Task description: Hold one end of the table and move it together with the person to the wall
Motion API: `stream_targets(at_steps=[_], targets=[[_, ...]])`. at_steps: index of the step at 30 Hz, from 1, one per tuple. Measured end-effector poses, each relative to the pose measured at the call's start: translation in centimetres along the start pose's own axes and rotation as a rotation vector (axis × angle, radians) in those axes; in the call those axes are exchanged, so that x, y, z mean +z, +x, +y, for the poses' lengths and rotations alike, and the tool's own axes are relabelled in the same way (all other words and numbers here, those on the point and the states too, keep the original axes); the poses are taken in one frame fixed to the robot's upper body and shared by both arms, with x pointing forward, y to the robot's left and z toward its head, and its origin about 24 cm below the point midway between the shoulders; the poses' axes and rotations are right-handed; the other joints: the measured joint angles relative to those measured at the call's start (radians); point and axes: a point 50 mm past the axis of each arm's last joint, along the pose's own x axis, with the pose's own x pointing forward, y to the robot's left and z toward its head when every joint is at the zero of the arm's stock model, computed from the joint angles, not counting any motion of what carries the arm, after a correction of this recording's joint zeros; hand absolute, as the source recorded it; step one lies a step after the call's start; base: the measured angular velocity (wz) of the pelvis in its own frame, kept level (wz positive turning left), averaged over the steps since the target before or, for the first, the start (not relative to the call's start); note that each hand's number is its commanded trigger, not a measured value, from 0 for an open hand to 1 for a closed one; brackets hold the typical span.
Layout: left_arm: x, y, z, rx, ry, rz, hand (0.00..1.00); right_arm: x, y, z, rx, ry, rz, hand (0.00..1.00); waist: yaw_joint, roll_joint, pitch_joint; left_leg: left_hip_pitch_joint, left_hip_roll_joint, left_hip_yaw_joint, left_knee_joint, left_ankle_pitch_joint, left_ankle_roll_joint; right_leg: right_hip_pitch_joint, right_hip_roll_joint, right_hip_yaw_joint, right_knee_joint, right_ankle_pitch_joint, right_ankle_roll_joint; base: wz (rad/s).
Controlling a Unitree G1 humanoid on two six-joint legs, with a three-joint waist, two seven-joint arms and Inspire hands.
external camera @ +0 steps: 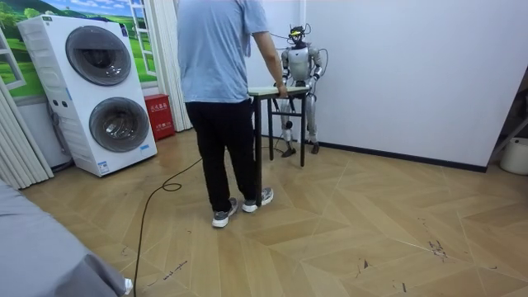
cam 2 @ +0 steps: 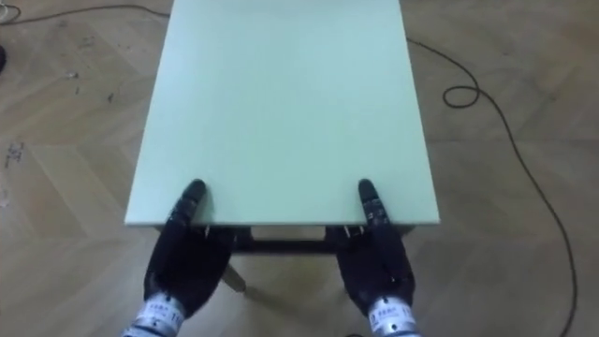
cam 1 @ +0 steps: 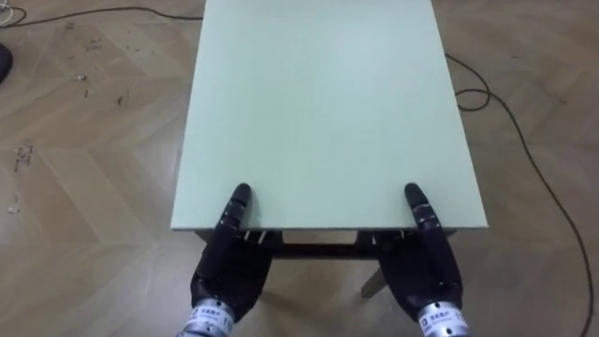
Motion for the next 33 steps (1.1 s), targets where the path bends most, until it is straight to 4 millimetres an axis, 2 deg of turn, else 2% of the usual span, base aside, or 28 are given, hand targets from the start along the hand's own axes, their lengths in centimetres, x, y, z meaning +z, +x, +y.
stream_targets(at_steps=[1, 3, 6, 7, 8, 10, 11, 12, 13, 14, 15, 16, 17, 18, 20, 21, 22, 27, 32, 33], targets=[[0.0, 0.1, -0.1, 0.001, -0.006, -0.001, 1.0, 0.1, 0.1, 0.1, 0.004, -0.001, 0.0, 1.0, -0.003, -0.001, -0.0003, -0.01, -0.024, 0.0, -0.028, 0.017, 0.034, -0.014, -0.016, 0.003, -0.022, 0.034, 0.007, 0.15], [-0.2, 0.0, 0.2, 0.014, -0.015, 0.006, 1.0, 0.2, 0.0, -0.2, 0.005, -0.015, 0.002, 1.0, 0.0, 0.001, -0.0001, -0.004, -0.053, 0.001, -0.071, 0.042, 0.069, -0.012, -0.03, 0.013, -0.06, 0.076, 0.018, -0.08], [-0.5, -0.3, 1.2, 0.046, -0.019, 0.015, 1.0, 0.0, -0.5, -1.1, -0.015, -0.026, 0.022, 1.0, -0.001, -0.007, 0.0008, 0.019, -0.104, 0.006, -0.123, 0.086, 0.096, 0.01, -0.061, 0.036, -0.11, 0.139, 0.03, -0.02], [-0.5, -0.4, 1.5, 0.057, -0.018, 0.017, 1.0, -0.1, -0.7, -1.4, -0.028, -0.024, 0.037, 1.0, -0.005, -0.018, -0.0021, 0.019, -0.116, 0.01, -0.131, 0.1, 0.106, 0.015, -0.065, 0.047, -0.128, 0.164, 0.037, 0.0], [-0.5, -0.4, 1.6, 0.058, -0.018, 0.016, 1.0, -0.1, -0.8, -1.5, -0.031, -0.023, 0.041, 1.0, -0.005, -0.022, -0.0016, 0.017, -0.123, 0.013, -0.132, 0.104, 0.112, 0.016, -0.069, 0.057, -0.135, 0.178, 0.042, 0.0], [-0.6, -0.7, 1.8, 0.07, -0.025, 0.014, 1.0, 0.0, -1.0, -1.7, -0.041, -0.019, 0.049, 1.0, -0.01, -0.039, -0.0039, 0.001, -0.145, 0.028, -0.133, 0.127, 0.134, 0.018, -0.086, 0.095, -0.177, 0.244, 0.068, 0.0], [-0.6, -0.7, 1.9, 0.07, -0.025, 0.016, 1.0, 0.0, -1.0, -1.7, -0.042, -0.019, 0.051, 1.0, -0.014, -0.042, -0.0031, -0.005, -0.153, 0.028, -0.132, 0.135, 0.14, 0.018, -0.095, 0.106, -0.184, 0.259, 0.079, 0.2], [-0.7, -0.7, 1.9, 0.071, -0.028, 0.02, 1.0, 0.0, -1.1, -1.7, -0.047, -0.016, 0.053, 1.0, -0.024, -0.046, -0.0021, -0.015, -0.16, 0.037, -0.131, 0.146, 0.151, 0.019, -0.105, 0.13, -0.197, 0.291, 0.105, 0.43], [-0.7, -0.8, 1.9, 0.074, -0.031, 0.03, 1.0, 0.1, -1.3, -1.9, -0.059, -0.007, 0.044, 1.0, -0.045, -0.048, -0.0014, -0.017, -0.156, 0.061, -0.135, 0.156, 0.155, 0.025, -0.119, 0.146, -0.177, 0.284, 0.123, 0.57], [-0.8, -0.8, 1.9, 0.075, -0.028, 0.039, 1.0, 0.1, -1.5, -2.1, -0.067, -0.001, 0.042, 1.0, -0.054, -0.048, -0.0012, -0.015, -0.149, 0.078, -0.138, 0.162, 0.154, 0.03, -0.129, 0.147, -0.138, 0.246, 0.141, 0.71], [-0.9, -0.8, 1.9, 0.077, -0.022, 0.055, 1.0, 0.1, -1.8, -2.4, -0.081, 0.008, 0.035, 1.0, -0.066, -0.05, -0.002, -0.011, -0.139, 0.113, -0.151, 0.176, 0.152, 0.039, -0.147, 0.162, -0.025, 0.143, 0.154, 0.51], [-0.9, -0.8, 2.0, 0.077, -0.016, 0.056, 1.0, 0.1, -1.9, -2.4, -0.083, 0.01, 0.031, 1.0, -0.067, -0.057, -0.0016, -0.004, -0.136, 0.141, -0.177, 0.195, 0.149, 0.06, -0.149, 0.178, 0.044, 0.061, 0.149, 0.3], [-0.8, -0.8, 2.0, 0.077, -0.014, 0.056, 1.0, 0.1, -1.9, -2.4, -0.083, 0.009, 0.031, 1.0, -0.062, -0.058, -0.0019, -0.003, -0.136, 0.142, -0.185, 0.201, 0.148, 0.076, -0.148, 0.18, 0.059, 0.032, 0.152, 0.0], [-0.8, -0.8, 1.9, 0.075, -0.013, 0.057, 1.0, 0.0, -1.9, -2.4, -0.083, 0.005, 0.031, 1.0, -0.05, -0.06, -0.0016, -0.002, -0.136, 0.142, -0.193, 0.209, 0.144, 0.116, -0.134, 0.192, 0.041, -0.003, 0.164, -0.14], [-0.8, -0.9, 1.9, 0.075, -0.011, 0.058, 1.0, -0.3, -1.9, -2.3, -0.08, 0.003, 0.029, 1.0, -0.034, -0.065, -0.0015, 0.008, -0.137, 0.141, -0.204, 0.216, 0.134, 0.155, -0.108, 0.199, -0.045, -0.002, 0.161, -0.18], [-0.8, -0.9, 1.9, 0.075, -0.012, 0.058, 1.0, -0.3, -1.9, -2.3, -0.08, 0.005, 0.028, 1.0, -0.019, -0.065, -0.0015, 0.011, -0.135, 0.142, -0.212, 0.22, 0.128, 0.173, -0.092, 0.202, -0.092, 0.009, 0.143, -0.18], [-0.7, -0.9, 2.0, 0.075, -0.01, 0.058, 1.0, -0.4, -1.9, -2.3, -0.081, 0.01, 0.028, 1.0, -0.011, -0.07, 0.0004, 0.015, -0.132, 0.14, -0.222, 0.226, 0.123, 0.185, -0.083, 0.199, -0.114, 0.017, 0.135, -0.1], [-0.2, -1.2, 2.1, 0.076, 0.004, 0.045, 1.0, -1.2, -2.1, -2.2, -0.09, 0.032, 0.039, 1.0, 0.002, -0.08, -0.0007, 0.028, -0.113, 0.132, -0.237, 0.237, 0.106, 0.209, -0.058, 0.185, -0.157, 0.025, 0.122, 0.02], [0.3, -1.5, 2.0, 0.073, 0.019, 0.029, 1.0, -1.5, -2.1, -2.1, -0.078, 0.031, 0.047, 1.0, 0.016, -0.092, -0.0018, 0.01, -0.101, 0.1, -0.237, 0.243, 0.096, 0.212, -0.049, 0.16, -0.175, 0.023, 0.113, 0.14], [0.4, -1.6, 2.0, 0.072, 0.02, 0.025, 1.0, -1.5, -2.1, -2.1, -0.073, 0.032, 0.047, 1.0, 0.016, -0.094, -0.0014, 0.004, -0.1, 0.082, -0.236, 0.244, 0.094, 0.219, -0.047, 0.146, -0.184, 0.024, 0.112, 0.32]])
